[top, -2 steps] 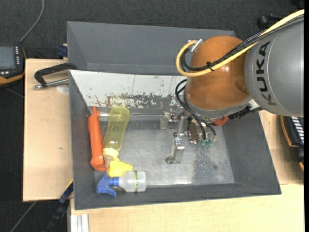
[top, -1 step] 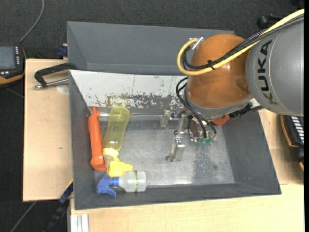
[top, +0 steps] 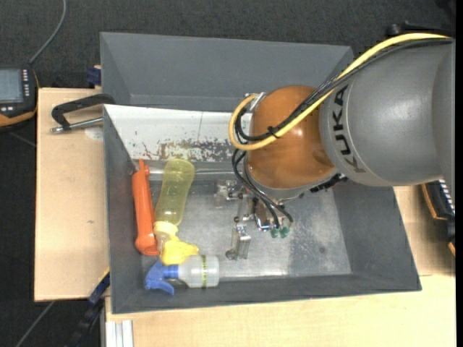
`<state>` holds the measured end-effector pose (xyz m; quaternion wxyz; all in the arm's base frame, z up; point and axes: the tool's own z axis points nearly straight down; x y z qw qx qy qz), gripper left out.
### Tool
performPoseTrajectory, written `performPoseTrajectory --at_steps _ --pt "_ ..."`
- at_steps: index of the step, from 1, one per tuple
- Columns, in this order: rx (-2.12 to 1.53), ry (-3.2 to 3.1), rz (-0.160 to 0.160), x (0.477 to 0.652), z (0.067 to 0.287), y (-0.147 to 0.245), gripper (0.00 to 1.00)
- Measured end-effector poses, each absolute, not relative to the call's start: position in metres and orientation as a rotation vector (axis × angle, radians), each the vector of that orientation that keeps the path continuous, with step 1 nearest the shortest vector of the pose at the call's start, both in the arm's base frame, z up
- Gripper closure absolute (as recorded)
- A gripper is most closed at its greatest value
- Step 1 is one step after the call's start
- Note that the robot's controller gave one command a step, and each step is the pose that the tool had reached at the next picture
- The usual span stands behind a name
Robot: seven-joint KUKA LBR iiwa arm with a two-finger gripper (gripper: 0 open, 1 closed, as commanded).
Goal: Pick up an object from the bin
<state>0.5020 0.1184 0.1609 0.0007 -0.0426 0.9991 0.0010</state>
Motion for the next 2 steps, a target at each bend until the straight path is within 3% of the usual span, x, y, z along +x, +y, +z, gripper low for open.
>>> performPoseTrajectory --at_steps 1,2 --pt "0.001 3.136 0.006 0.514 0.159 0.188 0.00" --pt "-0.575 3.085 0.004 0.497 0.128 0.194 0.00"
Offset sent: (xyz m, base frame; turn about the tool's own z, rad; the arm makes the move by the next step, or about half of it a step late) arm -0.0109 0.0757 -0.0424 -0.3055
